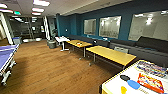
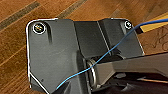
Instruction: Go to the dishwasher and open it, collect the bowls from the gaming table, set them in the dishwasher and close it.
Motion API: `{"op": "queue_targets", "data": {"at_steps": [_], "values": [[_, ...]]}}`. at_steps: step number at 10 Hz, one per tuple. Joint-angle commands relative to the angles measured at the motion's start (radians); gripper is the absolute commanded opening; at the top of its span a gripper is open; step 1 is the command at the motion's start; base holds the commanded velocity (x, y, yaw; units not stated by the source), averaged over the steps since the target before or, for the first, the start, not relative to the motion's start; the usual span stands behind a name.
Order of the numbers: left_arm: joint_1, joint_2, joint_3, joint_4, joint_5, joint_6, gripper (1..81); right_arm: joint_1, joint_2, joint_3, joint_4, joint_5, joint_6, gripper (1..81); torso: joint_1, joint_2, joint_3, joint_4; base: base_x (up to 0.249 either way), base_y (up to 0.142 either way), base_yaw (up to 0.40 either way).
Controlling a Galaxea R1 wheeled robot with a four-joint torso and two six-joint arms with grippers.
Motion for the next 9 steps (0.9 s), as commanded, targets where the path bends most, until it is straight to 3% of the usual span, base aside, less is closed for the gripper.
{"op": "queue_targets", "data": {"at_steps": [1,9], "values": [[-0.050,-0.006,0.011,0.000,0.052,0.005,81.1,0.048,0.003,0.010,-0.012,-0.036,-0.002,81.1,0.000,0.000,0.000,0.000,0.000,0.000,-0.199],[-0.050,-0.006,0.009,0.000,0.052,0.002,81.1,0.048,0.003,0.010,-0.012,-0.036,-0.004,81.1,0.000,0.000,0.000,0.000,0.000,0.000,-0.222]]}}
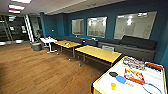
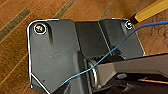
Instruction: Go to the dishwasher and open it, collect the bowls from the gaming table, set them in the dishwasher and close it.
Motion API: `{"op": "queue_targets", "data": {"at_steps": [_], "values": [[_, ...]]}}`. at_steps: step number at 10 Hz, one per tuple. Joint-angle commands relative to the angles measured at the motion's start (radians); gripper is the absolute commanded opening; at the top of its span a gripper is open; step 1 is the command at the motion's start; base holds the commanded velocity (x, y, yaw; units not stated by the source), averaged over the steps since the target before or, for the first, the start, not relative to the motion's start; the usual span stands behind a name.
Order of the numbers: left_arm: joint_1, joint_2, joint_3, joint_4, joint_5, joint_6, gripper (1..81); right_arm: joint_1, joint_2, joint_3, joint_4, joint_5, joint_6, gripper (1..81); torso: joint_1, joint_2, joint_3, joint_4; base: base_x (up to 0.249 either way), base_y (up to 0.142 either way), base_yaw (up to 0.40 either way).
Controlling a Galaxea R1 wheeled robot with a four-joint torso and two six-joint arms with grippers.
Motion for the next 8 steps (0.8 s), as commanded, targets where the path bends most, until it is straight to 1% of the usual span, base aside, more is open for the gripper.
{"op": "queue_targets", "data": {"at_steps": [1,8], "values": [[-0.049,-0.001,0.004,0.000,0.051,0.002,81.1,0.047,0.003,0.010,-0.012,-0.036,-0.002,81.1,0.000,0.000,0.000,0.000,0.000,0.000,-0.238],[-0.047,-0.001,0.003,0.000,0.049,0.002,81.1,0.048,0.003,0.010,-0.013,-0.035,-0.002,81.1,0.000,0.000,0.000,0.000,0.000,0.000,-0.244]]}}
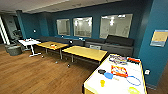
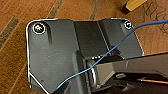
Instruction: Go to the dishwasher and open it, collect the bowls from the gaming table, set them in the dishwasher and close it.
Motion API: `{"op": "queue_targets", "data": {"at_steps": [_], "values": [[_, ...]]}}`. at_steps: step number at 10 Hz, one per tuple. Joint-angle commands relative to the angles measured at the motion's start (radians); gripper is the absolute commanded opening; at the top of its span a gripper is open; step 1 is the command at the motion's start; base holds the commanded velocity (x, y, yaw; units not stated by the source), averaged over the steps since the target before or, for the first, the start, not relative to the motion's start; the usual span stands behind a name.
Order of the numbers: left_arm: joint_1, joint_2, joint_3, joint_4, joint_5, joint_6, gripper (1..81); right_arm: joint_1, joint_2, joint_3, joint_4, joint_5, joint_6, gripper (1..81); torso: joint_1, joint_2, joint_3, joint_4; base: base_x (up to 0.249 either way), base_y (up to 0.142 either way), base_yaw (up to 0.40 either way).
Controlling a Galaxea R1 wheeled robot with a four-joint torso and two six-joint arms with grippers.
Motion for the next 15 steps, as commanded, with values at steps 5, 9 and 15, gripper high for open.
{"op": "queue_targets", "data": {"at_steps": [5,9,15], "values": [[-0.048,-0.007,0.003,0.000,0.049,0.003,81.1,0.048,0.005,0.010,-0.013,-0.036,-0.004,81.1,0.000,0.000,0.000,0.000,0.000,0.000,-0.245],[-0.048,-0.006,0.004,0.001,0.049,0.002,81.1,0.048,0.005,0.010,-0.013,-0.036,-0.004,81.1,0.000,0.000,0.000,0.000,0.000,0.000,-0.245],[-0.048,-0.006,0.007,0.001,0.050,0.004,81.1,0.048,0.005,0.010,-0.013,-0.036,-0.004,81.1,0.000,0.000,0.000,0.000,0.000,0.000,-0.243]]}}
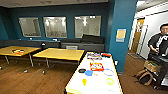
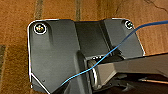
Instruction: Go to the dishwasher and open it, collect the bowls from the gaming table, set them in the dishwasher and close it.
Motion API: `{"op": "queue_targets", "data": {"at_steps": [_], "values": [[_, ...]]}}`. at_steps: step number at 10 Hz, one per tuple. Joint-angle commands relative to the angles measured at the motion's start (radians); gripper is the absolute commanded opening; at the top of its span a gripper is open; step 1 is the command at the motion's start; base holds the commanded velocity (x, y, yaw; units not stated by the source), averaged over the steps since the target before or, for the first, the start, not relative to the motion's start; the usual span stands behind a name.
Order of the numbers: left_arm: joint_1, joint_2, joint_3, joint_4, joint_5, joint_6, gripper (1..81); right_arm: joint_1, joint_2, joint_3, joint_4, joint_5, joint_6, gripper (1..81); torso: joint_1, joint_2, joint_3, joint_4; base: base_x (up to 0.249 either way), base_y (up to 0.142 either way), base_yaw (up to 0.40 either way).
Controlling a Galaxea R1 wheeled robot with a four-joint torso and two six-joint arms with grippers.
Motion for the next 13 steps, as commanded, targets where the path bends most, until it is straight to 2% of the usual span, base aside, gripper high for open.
{"op": "queue_targets", "data": {"at_steps": [1,9,13], "values": [[-0.046,-0.003,0.009,0.003,0.049,0.004,81.1,0.049,0.004,0.010,-0.013,-0.036,-0.003,81.1,0.000,0.000,0.000,0.000,0.000,0.000,-0.148],[-0.043,0.000,0.007,0.001,0.049,0.006,81.1,0.047,0.004,0.010,-0.013,-0.036,-0.003,81.1,0.000,0.000,0.000,0.000,0.000,-0.008,-0.015],[-0.042,0.000,0.009,0.001,0.049,0.006,81.1,0.046,0.004,0.010,-0.013,-0.034,-0.003,81.1,0.000,0.000,0.000,0.000,0.000,0.086,0.000]]}}
